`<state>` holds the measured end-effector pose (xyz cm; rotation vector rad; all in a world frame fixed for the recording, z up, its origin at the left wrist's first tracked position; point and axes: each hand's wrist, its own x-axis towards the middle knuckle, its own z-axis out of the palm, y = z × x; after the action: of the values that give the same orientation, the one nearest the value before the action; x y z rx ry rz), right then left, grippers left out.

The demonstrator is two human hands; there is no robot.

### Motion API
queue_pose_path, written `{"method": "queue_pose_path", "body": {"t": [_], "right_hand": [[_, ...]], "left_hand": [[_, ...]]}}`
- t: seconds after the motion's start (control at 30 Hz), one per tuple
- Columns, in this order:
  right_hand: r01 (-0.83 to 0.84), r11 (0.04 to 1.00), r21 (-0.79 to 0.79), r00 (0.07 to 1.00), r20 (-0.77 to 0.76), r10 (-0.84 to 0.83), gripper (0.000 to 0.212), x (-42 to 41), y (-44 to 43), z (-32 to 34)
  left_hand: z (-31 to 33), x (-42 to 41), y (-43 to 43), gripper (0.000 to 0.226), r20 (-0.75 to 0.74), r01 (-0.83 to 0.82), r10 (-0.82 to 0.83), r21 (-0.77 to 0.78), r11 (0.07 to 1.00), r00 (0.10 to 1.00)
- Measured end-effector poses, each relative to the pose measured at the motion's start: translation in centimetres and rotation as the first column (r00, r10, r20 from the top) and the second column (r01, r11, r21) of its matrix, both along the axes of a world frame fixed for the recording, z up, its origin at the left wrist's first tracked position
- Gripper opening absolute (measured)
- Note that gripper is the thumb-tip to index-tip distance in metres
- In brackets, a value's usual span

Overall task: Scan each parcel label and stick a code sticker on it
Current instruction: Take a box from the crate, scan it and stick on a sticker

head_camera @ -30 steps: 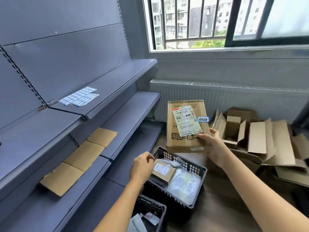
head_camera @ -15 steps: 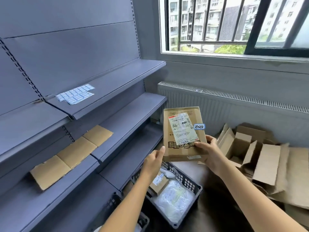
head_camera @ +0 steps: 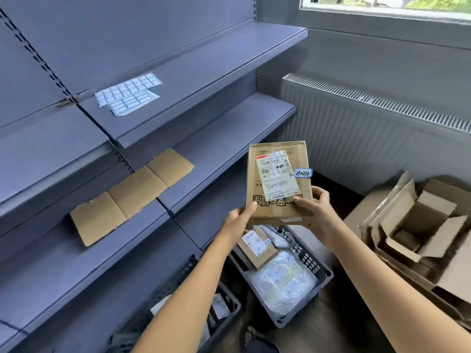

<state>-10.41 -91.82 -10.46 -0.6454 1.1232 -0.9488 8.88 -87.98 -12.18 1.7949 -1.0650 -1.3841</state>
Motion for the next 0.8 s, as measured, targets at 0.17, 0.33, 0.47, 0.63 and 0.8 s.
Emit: {"method": "queue_pose_path", "body": {"t": [0.17, 0.33, 0.47, 0.63, 0.8], "right_hand": [[-0.067, 0.997, 0.043, 0.996, -0.052, 0.069, 0.05, 0.7, -3.7, -2.2], [-0.123, 0.979, 0.161, 0.991, -0.029, 0.129, 0.041, -0.1, -6.1, -4.8], [-0.084, 0.965, 0.247, 0.986, -0.12, 0.117, 0.022, -1.2, -9.1, -7.4], [-0.193, 0.893, 0.406, 0.917, -0.249, 0.311, 0.029, -3.0, -11.5, -12.1], [-0.277, 0.822, 0.497, 0.819, -0.325, 0.473, 0.026, -4.8, -12.2, -17.0]], "left_hand": [[-2.1, 0.8, -3.0, 0.079, -0.043, -0.037, 0.039, 0.039, 0.999, 0.998], [-4.5, 0.9, -4.2, 0.078, -0.076, -0.141, 0.151, 0.12, 0.983, 0.986], [-6.9, -0.1, -4.9, 0.055, -0.095, -0.291, 0.313, 0.191, 0.937, 0.945], [-11.1, -3.7, -3.9, 0.028, -0.088, -0.513, 0.558, 0.298, 0.805, 0.825], [-15.7, -7.7, -3.3, 0.019, -0.09, -0.618, 0.7, 0.401, 0.676, 0.708]]}}
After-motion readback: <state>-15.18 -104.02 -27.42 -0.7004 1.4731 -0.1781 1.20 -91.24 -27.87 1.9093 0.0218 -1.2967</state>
